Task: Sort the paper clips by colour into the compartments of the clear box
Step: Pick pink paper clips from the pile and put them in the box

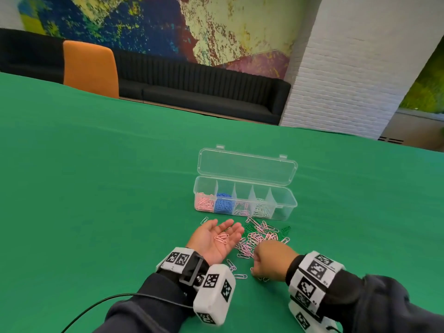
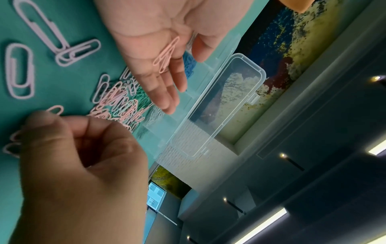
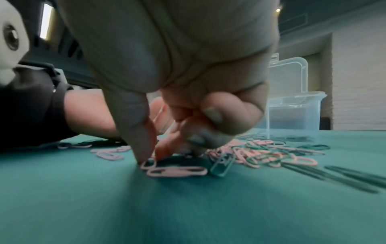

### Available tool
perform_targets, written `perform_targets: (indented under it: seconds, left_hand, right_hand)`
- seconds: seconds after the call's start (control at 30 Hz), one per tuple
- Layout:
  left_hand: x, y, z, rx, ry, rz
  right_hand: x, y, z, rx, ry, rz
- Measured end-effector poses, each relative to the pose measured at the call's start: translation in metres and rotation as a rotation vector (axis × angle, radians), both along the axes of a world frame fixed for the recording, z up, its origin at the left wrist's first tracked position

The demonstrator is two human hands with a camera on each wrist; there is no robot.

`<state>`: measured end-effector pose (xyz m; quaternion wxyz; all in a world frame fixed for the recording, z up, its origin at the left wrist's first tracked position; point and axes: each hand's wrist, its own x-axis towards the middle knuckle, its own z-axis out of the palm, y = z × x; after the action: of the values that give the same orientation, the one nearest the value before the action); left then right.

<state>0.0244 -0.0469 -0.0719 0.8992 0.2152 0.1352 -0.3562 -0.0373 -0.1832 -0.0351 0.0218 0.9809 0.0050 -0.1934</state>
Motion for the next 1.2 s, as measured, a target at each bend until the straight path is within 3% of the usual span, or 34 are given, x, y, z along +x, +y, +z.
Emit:
perform_targets:
  seconds: [0.17, 0.3, 0.37, 0.63, 0.8, 1.03, 1.1, 1.2]
  left_hand:
    - [-0.002, 0.0, -0.002, 0.1, -0.07, -0.06]
    - [-0.002, 0.0, -0.004, 0.158, -0.078, -0.096]
    - [-0.001, 0.0, -0.002, 0.128, -0.051, -0.093]
    - [0.02, 0.024, 0.004, 0.108, -0.003, 0.124]
    - [0.022, 0.024, 0.002, 0.105, -0.034, 0.129]
    - [0.015, 0.012, 0.0, 0.173, -0.062, -0.012]
    - [0.012, 0.011, 0.001, 0.147, -0.046, -0.039]
    - [0.01, 0.013, 0.003, 0.132, -0.016, -0.022]
  right_hand:
    - [0.008, 0.0, 0.01, 0.145, -0.04, -0.071]
    - [0.021, -0.003, 0.034, 0.505, -0.294, -0.088]
    - [0.028, -0.004, 0.04, 0.577, -0.356, -0.086]
    - [0.036, 0.003, 0.007, 0.204, -0.052, 0.039]
    - [0.043, 0.002, 0.009, 0.183, -0.035, 0.024]
    - [0.045, -0.004, 0.047, 0.794, -0.319, -0.1]
    - [0.039, -0.009, 0.054, 0.728, -0.257, -0.044]
    - [0.02, -0.02, 0.043, 0.383, 0.03, 0.109]
